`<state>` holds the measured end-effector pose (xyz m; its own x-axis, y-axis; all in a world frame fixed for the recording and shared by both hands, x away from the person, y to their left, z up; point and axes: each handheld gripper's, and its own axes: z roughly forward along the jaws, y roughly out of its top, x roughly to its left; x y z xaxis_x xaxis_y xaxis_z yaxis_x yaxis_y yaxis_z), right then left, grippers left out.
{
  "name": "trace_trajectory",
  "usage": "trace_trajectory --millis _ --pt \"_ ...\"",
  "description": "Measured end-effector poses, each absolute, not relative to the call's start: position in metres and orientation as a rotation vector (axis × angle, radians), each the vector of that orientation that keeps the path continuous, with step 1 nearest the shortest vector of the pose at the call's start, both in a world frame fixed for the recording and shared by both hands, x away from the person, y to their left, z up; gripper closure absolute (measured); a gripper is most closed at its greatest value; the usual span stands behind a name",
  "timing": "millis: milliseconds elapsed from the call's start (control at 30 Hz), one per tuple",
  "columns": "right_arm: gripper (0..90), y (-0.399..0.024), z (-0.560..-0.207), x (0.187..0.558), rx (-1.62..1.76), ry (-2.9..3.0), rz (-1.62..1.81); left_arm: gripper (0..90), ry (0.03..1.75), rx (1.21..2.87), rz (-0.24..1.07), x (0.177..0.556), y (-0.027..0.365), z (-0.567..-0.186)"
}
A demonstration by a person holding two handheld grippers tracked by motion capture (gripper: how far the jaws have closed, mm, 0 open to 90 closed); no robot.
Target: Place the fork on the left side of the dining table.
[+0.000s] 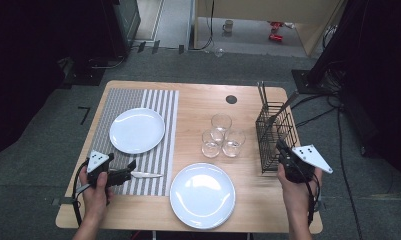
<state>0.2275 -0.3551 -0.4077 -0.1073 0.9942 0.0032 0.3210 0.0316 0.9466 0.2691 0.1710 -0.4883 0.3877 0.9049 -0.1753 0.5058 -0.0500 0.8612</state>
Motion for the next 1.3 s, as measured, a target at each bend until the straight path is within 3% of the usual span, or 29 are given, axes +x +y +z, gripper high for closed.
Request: trace_trajectory --millis 1300 --pt "87.5 -0.336 -0.330 0.216 1.319 1.440 1.292 8.9 0.934 1.799 0.431 0.271 0.088 -0.456"
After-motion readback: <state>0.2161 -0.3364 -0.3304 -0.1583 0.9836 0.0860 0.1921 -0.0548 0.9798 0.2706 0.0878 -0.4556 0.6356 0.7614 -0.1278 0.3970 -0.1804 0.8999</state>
